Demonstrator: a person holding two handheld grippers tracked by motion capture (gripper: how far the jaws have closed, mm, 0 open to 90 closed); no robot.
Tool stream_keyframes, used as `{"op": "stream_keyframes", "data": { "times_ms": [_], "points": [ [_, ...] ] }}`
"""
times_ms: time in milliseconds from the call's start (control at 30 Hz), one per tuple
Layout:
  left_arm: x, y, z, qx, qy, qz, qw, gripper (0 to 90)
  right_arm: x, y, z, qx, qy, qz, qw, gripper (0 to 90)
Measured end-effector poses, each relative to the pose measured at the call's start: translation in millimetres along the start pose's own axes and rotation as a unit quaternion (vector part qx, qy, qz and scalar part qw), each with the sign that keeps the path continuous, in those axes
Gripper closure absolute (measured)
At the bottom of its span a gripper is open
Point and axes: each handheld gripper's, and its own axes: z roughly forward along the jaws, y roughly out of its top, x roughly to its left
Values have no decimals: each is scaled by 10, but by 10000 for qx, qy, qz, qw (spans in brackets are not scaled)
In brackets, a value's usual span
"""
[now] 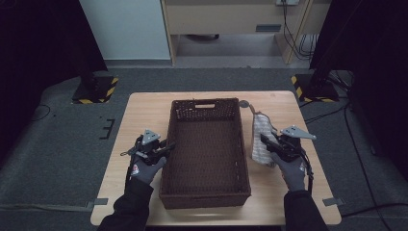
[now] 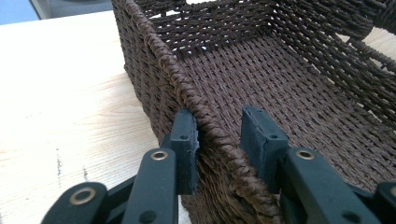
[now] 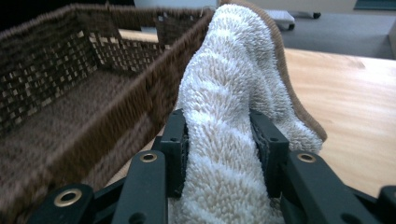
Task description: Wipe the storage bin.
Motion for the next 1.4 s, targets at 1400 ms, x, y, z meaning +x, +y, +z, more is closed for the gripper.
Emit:
{"op": "stream_keyframes", "data": {
  "times_ms": [1400],
  "points": [
    [20,-8,34,-109,-125,-2,9999,637,-198,51,1364,680,596,275,9955,679]
  ]
}}
